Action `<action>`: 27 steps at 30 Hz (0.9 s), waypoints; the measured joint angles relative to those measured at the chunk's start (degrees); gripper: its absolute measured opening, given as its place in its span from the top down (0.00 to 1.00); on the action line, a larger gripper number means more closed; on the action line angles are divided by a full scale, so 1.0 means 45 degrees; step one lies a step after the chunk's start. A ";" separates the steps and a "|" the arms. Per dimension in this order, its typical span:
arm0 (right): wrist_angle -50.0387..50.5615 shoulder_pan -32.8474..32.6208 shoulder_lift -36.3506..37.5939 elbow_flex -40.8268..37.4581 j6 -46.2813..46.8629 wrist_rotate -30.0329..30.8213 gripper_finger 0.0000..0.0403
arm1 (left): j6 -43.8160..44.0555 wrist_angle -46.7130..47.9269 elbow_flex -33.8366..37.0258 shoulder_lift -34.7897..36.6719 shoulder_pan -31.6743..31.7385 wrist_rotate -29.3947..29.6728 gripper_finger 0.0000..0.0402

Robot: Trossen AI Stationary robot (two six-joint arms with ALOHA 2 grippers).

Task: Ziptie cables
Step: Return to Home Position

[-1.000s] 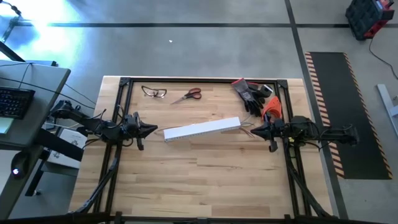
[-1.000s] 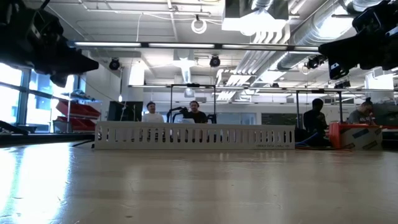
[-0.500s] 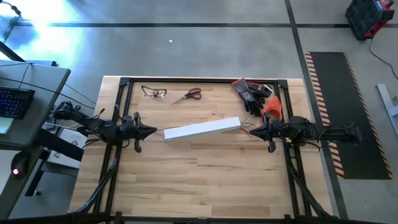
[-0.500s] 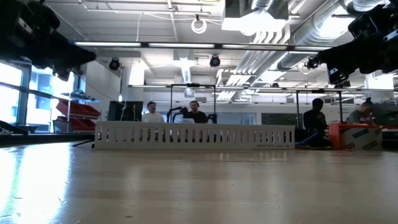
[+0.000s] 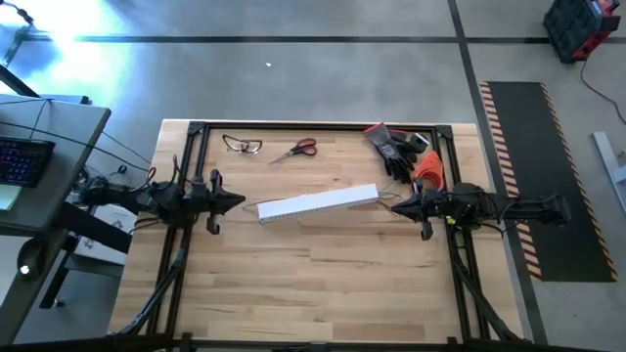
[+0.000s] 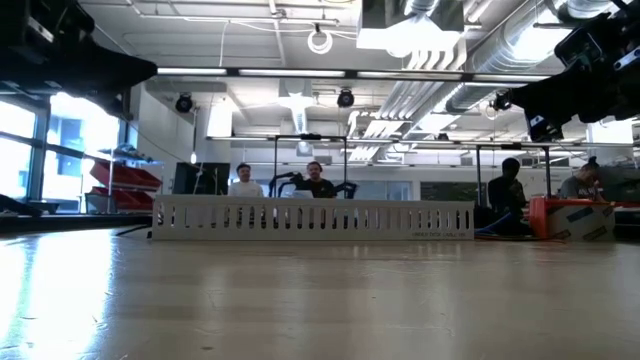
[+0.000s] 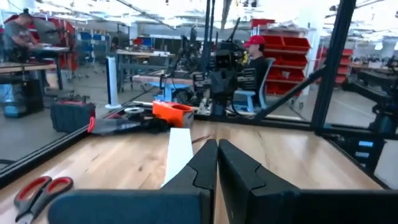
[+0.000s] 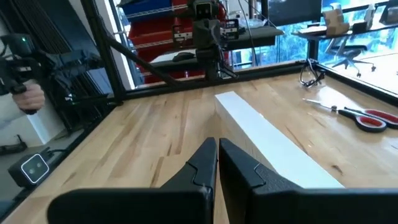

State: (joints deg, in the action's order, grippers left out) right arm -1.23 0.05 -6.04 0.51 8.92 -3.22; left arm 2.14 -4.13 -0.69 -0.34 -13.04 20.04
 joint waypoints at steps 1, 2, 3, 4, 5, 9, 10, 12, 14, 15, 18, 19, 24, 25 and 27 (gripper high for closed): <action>0.0000 0.0000 0.0000 0.0000 0.0084 0.0000 1.00 | 0.0104 -0.0041 0.0000 -0.0005 0.0429 -0.0425 1.00; 0.0000 0.0000 -0.0005 0.0000 0.0156 0.0000 1.00 | 0.0149 -0.0076 0.0000 0.0000 0.0852 -0.0878 1.00; 0.0000 0.0000 0.0000 0.0000 0.0243 0.0000 1.00 | 0.0229 -0.0133 0.0000 0.0000 0.1282 -0.1294 1.00; 0.0000 0.0000 0.0000 0.0000 0.0249 0.0000 1.00 | 0.0261 -0.0188 0.0000 0.0000 0.1711 -0.1724 1.00; 0.0000 0.0000 0.0000 0.0000 0.0252 0.0000 1.00 | 0.0274 -0.0281 0.0000 0.0000 0.2116 -0.2142 1.00; -0.0004 0.0000 0.0000 0.0000 0.0248 0.0000 1.00 | 0.0274 -0.0342 -0.0005 -0.0005 0.3745 -0.3725 1.00; 0.0000 0.0000 0.0000 0.0000 0.0217 0.0000 1.00 | 0.0270 -0.0247 -0.0005 -0.0005 0.4112 -0.3988 1.00; -0.0004 0.0005 0.0000 0.0000 -0.0041 0.0000 1.00 | 0.0181 0.0127 -0.0005 -0.0004 0.4730 -0.4479 1.00; -0.0005 0.0005 0.0000 0.0000 -0.0075 0.0000 1.00 | 0.0178 0.0617 -0.0005 -0.0005 0.5170 -0.4827 1.00; -0.0005 0.0005 0.0000 0.0000 -0.0086 0.0000 1.00 | 0.0177 0.0821 -0.0005 -0.0005 0.5322 -0.4807 1.00; -0.0005 0.0005 0.0000 0.0000 -0.0086 0.0000 1.00 | 0.0355 0.0801 -0.0005 -0.0085 0.5592 -0.4402 1.00; -0.0005 0.0005 0.0000 0.0000 -0.0086 0.0000 1.00 | 0.0522 0.0804 -0.0005 -0.0087 0.5606 -0.4321 1.00; 0.0000 0.0005 0.0000 0.0000 -0.0056 0.0044 1.00 | 0.0908 0.0842 -0.0010 -0.0141 0.5606 -0.4105 1.00; 0.0000 0.0005 0.0000 0.0000 0.0009 0.0043 1.00 | 0.0963 0.0838 -0.0010 -0.0141 0.5606 -0.4096 1.00; 0.0000 0.0005 0.0000 0.0000 0.0007 0.0044 1.00 | 0.1114 0.0843 -0.0010 -0.0175 0.5606 -0.4096 1.00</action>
State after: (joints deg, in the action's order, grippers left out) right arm -1.23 0.08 -6.04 0.51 8.95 -3.03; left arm 7.16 -0.34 -0.73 -1.13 12.19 1.61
